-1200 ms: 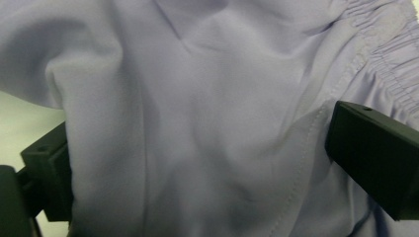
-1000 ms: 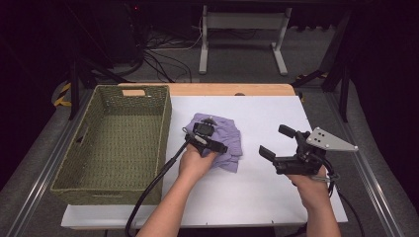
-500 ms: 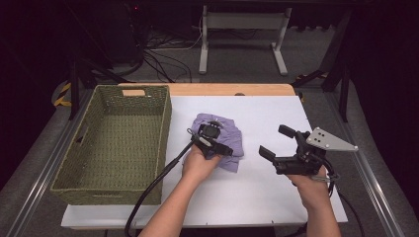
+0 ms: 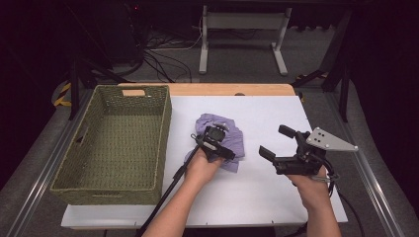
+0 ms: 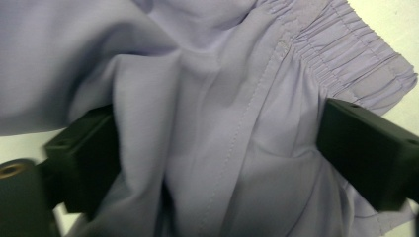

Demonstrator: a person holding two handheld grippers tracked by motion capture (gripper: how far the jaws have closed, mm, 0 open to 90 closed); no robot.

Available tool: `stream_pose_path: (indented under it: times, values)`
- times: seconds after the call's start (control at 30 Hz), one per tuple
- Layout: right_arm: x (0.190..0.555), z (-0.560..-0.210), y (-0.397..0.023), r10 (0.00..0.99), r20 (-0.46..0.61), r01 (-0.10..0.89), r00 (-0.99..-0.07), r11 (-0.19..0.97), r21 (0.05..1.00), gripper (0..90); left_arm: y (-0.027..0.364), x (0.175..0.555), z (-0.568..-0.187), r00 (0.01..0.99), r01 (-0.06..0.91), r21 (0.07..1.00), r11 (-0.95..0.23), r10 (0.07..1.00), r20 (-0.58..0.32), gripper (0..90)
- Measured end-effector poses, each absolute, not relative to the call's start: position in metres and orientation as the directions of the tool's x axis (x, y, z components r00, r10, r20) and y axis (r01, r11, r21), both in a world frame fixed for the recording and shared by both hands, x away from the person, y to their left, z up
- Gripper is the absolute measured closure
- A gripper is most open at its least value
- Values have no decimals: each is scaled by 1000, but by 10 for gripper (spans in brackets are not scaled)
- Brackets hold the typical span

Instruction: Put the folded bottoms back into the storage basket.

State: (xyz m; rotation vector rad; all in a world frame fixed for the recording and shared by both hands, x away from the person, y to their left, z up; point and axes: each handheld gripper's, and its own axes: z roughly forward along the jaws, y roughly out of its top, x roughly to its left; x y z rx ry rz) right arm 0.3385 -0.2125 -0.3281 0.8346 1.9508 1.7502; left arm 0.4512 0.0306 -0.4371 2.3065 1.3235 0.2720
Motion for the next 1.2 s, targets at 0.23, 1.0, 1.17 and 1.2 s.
stream_pose_path:
  times: [0.23,1.0,1.17,1.2]
  values:
    - [338,-327,-210,653,97,169,-751,48,984,18,27,445,-438,530,717,513,-472,847,39,284]
    - [337,-327,-210,657,99,172,-748,47,984,18,18,421,-443,599,517,621,-590,767,230,751]
    - [337,-326,-212,660,99,169,-745,43,985,18,27,420,-430,588,484,707,-516,790,174,761]
    - [337,-327,-212,661,100,170,-743,43,984,18,28,419,-428,586,475,716,-511,791,176,761]
